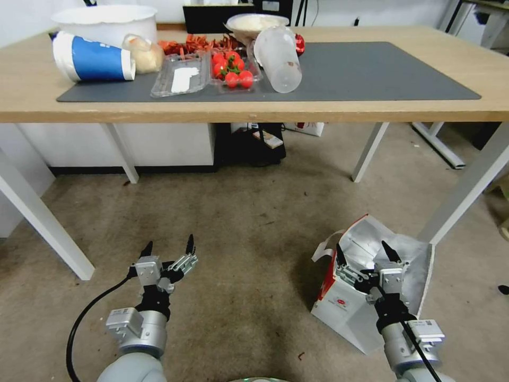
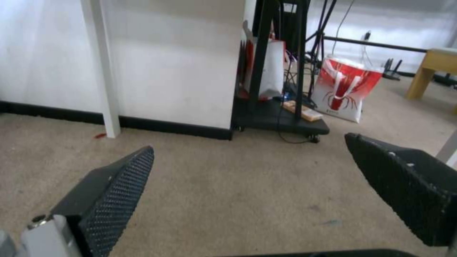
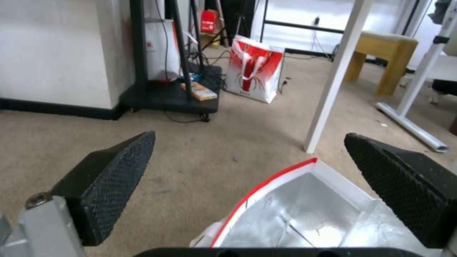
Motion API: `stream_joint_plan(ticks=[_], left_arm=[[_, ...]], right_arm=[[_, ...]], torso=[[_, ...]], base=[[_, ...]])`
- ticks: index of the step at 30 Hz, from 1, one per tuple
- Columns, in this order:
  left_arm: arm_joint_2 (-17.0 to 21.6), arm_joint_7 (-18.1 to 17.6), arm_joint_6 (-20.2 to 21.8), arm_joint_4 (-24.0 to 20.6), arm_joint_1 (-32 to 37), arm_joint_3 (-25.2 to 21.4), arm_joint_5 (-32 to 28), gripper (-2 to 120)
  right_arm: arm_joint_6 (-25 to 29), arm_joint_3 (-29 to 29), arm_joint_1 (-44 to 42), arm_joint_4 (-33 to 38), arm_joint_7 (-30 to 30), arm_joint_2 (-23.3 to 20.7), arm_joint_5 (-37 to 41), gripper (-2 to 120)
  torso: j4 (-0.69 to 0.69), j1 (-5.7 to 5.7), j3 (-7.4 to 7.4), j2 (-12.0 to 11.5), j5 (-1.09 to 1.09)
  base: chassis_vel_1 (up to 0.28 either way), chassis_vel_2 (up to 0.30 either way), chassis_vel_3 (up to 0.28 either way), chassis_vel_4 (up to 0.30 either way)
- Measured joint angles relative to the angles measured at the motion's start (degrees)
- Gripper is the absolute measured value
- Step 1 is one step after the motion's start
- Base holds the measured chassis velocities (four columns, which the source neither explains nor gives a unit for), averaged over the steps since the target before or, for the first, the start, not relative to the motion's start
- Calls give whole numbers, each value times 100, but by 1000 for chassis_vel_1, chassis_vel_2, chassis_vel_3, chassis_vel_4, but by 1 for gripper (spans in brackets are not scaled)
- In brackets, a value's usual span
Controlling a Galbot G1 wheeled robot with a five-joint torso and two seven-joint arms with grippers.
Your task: Pick up the food delivery bag from the floor and place it on the table.
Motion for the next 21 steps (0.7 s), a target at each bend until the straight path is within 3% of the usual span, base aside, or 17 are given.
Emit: stream_joint_plan(ticks=[5, 12, 16, 17, 20, 21], left_arm=[[23, 30, -65, 40, -15, -8, 12, 100], [26, 36, -84, 50, -26, -11, 18, 100], [32, 26, -96, 42, -27, -10, 21, 100], [32, 26, -96, 42, -27, -10, 21, 100], [43, 54, -137, 32, -12, -6, -7, 100], [43, 54, -137, 32, -12, -6, -7, 100]], right_arm=[[-409, 238, 41, 196, 264, -72, 196, 100], [-1123, 977, 74, 280, 626, -701, 858, 100], [-1979, 1468, 71, 474, 856, -1189, 1294, 100], [-1979, 1468, 71, 474, 856, -1189, 1294, 100], [-2923, 1689, 51, 664, 966, -1468, 1566, 100], [-2923, 1689, 51, 664, 966, -1468, 1566, 100]], torso=[[0, 0, 0, 4, 0], [0, 1, 0, 7, 1], [0, 1, 0, 9, -1], [0, 1, 0, 9, -1], [0, 1, 0, 10, 0], [0, 1, 0, 10, 0]], base=[[0, 0, 0, 0], [0, 0, 0, 0], [0, 0, 0, 0], [0, 0, 0, 0], [0, 0, 0, 0], [0, 0, 0, 0]])
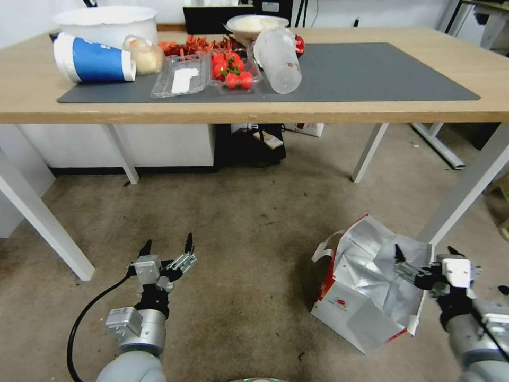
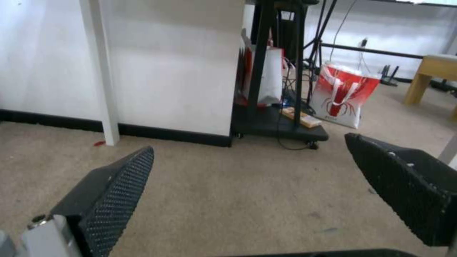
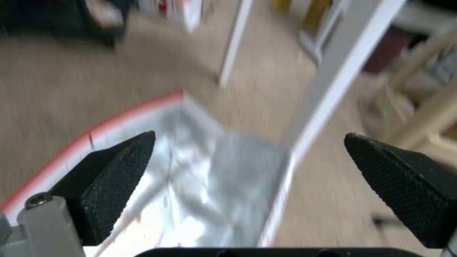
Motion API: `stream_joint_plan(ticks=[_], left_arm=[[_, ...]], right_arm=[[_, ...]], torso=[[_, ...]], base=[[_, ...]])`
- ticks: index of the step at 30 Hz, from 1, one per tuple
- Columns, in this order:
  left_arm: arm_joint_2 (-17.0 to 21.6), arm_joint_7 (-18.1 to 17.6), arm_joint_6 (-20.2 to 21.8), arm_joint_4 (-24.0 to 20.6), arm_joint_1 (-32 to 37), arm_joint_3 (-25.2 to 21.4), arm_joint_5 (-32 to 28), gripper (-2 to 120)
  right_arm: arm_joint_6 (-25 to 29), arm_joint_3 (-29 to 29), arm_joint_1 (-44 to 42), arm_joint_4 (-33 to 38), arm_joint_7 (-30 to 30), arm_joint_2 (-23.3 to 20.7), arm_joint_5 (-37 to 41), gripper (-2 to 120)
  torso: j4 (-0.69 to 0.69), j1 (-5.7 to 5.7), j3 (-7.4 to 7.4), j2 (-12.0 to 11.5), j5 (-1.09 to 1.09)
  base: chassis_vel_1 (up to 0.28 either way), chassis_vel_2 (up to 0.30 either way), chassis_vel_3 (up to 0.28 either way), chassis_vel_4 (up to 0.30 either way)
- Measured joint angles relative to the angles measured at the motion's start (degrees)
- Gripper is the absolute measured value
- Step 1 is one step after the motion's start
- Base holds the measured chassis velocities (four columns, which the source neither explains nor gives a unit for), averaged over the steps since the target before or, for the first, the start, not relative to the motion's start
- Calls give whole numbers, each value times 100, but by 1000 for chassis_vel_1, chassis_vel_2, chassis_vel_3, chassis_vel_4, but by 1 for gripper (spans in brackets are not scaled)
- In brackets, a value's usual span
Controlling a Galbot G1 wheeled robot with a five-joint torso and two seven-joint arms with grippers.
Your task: Pick up the food delivery bag from the floor and place it on the table.
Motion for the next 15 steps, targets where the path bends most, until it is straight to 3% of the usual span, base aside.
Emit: stream_joint_plan(ticks=[2, 3, 15], left_arm=[[11, 17, -15, -32, 10, 1, -14, 100], [16, 17, -17, -42, 13, 0, -15, 100], [53, 8, -96, 59, 17, 14, -53, 100]], right_arm=[[-767, 94, 2, 145, 126, -127, 321, 100], [-857, 125, 4, 147, 152, -136, 329, 100], [-902, -27, -37, -363, 368, -32, -255, 100]], torso=[[0, 0, 0, 1, 0], [0, 0, 0, 1, 0], [0, 1, 0, 4, 0]], base=[[0, 0, 0, 0], [0, 0, 0, 0], [0, 0, 0, 0]])
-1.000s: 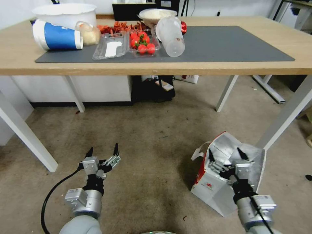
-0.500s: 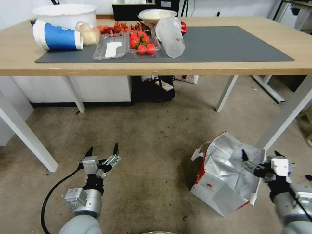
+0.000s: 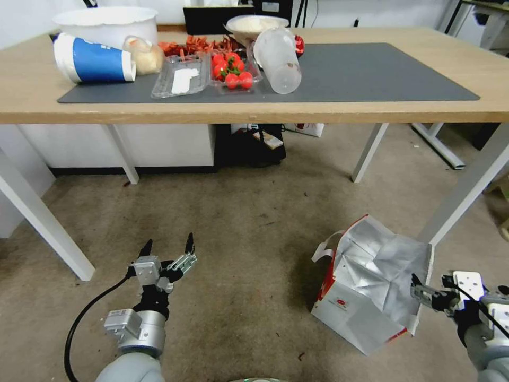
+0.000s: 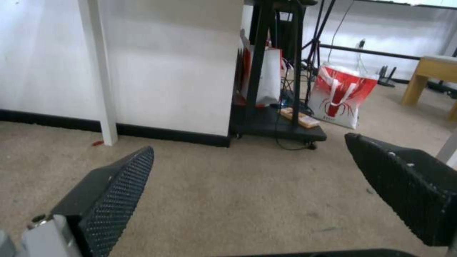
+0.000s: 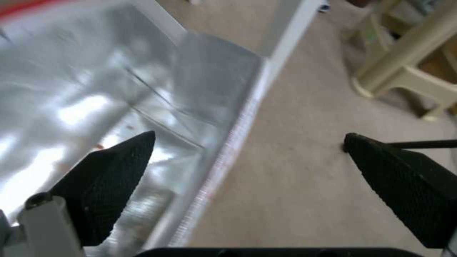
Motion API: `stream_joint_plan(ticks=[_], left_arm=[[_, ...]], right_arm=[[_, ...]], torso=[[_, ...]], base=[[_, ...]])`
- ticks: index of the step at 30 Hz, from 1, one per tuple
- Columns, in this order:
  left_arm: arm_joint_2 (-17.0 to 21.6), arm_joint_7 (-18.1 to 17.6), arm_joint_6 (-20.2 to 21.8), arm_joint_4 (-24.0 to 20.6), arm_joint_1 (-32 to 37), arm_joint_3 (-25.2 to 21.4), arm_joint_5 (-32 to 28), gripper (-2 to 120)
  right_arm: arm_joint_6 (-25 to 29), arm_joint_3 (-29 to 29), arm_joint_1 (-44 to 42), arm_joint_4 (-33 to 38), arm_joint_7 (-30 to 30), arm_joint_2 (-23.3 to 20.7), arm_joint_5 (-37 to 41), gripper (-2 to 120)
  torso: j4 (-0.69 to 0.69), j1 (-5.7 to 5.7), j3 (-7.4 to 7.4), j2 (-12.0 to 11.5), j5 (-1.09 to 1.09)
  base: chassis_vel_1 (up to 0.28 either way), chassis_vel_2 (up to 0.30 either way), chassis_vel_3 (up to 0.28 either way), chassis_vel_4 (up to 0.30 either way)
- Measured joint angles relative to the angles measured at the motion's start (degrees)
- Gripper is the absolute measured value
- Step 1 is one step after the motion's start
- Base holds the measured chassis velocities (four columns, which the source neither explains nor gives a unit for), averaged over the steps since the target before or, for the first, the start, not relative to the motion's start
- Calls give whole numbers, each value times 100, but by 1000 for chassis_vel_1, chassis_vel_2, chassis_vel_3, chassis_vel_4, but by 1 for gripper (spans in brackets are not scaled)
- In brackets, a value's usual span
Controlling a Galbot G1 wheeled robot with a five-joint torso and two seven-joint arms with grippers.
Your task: Pick up the food delivery bag from the floor and place it on the table.
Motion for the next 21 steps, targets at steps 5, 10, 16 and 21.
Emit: stream_joint_plan(ticks=[5, 10, 16, 21], left_arm=[[-15, 0, -33, 59, -5, 42, -5, 100], [-13, -5, -43, 93, -25, 52, -35, 100], [-19, -10, -61, 120, -27, 81, -40, 100], [-21, -12, -66, 132, -29, 97, -39, 100]], right_arm=[[14, -111, -27, -115, 100, 73, -133, 100], [35, -294, 27, -409, 175, 237, -127, 100], [56, -464, 168, -798, 289, 368, -295, 100], [120, -516, 241, -946, 319, 382, -308, 100]], torso=[[0, 0, 0, 1, -1], [0, 0, 0, 1, 0], [0, 0, 0, 1, -1], [0, 0, 0, 1, -1]], base=[[0, 0, 0, 0], [0, 0, 0, 0], [0, 0, 0, 0], [0, 0, 0, 0]])
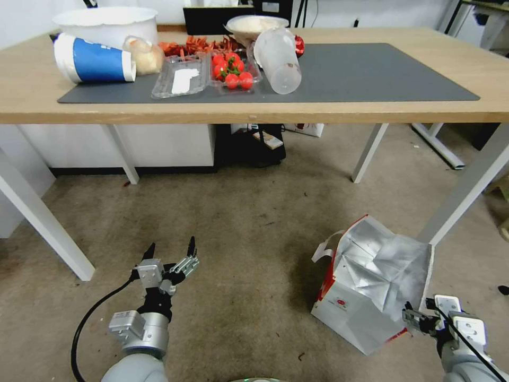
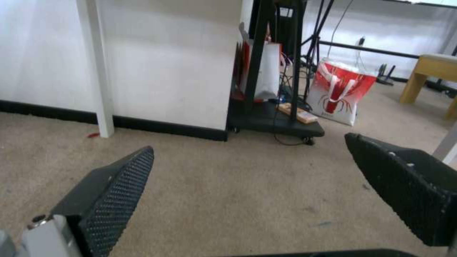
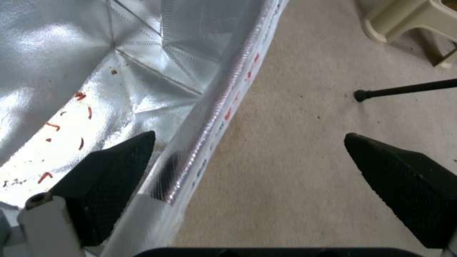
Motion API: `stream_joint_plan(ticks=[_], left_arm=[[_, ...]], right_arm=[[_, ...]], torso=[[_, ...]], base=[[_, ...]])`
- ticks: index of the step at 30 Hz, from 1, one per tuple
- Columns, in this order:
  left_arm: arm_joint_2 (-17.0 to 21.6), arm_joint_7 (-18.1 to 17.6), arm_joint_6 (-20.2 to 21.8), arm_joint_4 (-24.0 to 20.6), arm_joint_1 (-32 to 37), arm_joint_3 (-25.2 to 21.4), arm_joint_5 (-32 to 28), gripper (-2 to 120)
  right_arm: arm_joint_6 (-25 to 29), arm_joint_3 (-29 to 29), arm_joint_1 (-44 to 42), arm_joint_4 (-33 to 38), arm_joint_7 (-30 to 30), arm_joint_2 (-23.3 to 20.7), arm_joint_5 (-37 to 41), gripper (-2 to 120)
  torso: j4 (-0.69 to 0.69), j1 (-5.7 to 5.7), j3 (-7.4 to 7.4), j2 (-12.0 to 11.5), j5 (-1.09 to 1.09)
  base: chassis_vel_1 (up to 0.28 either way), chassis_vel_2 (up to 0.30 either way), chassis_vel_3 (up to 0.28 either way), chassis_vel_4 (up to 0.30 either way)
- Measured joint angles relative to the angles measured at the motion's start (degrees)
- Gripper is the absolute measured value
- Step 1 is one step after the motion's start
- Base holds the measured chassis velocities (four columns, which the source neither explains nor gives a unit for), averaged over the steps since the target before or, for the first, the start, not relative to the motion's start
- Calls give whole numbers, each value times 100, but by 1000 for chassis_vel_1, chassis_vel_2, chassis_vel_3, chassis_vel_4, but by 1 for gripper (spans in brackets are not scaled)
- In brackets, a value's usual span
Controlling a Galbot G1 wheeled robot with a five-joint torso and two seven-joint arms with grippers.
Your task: Pick up the food delivery bag from the floor and place it on the table.
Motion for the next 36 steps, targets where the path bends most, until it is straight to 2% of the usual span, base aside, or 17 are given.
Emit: stream_joint_plan(ticks=[6, 26, 29, 31, 33, 34, 36], left_arm=[[0, -5, -6, 14, -11, 2, 0, 100], [-12, 22, -59, 76, -22, 15, 23, 100], [-24, 24, -98, 80, -15, 18, 29, 100], [-25, 24, -107, 81, -13, 18, 31, 100], [-25, 25, -125, 81, -11, 18, 34, 100], [-25, 25, -125, 81, -11, 18, 34, 100], [-25, 24, -137, 81, -8, 17, 35, 100]], right_arm=[[401, -69, 27, -136, -209, 40, -151, 100], [712, -134, 87, -452, -349, 62, -419, 100], [798, -147, 97, -539, -353, 74, -432, 88], [810, -159, 99, -562, -352, 82, -441, 85], [854, -190, 97, -619, -349, 106, -474, 75], [854, -190, 97, -619, -349, 106, -474, 75], [898, -205, 90, -669, -345, 131, -507, 65]], torso=[[0, 0, 0, 0, 0], [0, 0, 0, 1, 0], [0, 0, 0, 1, 0], [0, 0, 0, 1, 0], [0, 0, 0, 1, 0], [0, 0, 0, 1, 0], [0, 0, 0, 1, 0]], base=[[0, 0, 0, 0], [0, 0, 0, 0], [0, 0, 0, 0], [0, 0, 0, 0], [0, 0, 0, 0], [0, 0, 0, 0], [0, 0, 0, 0]])
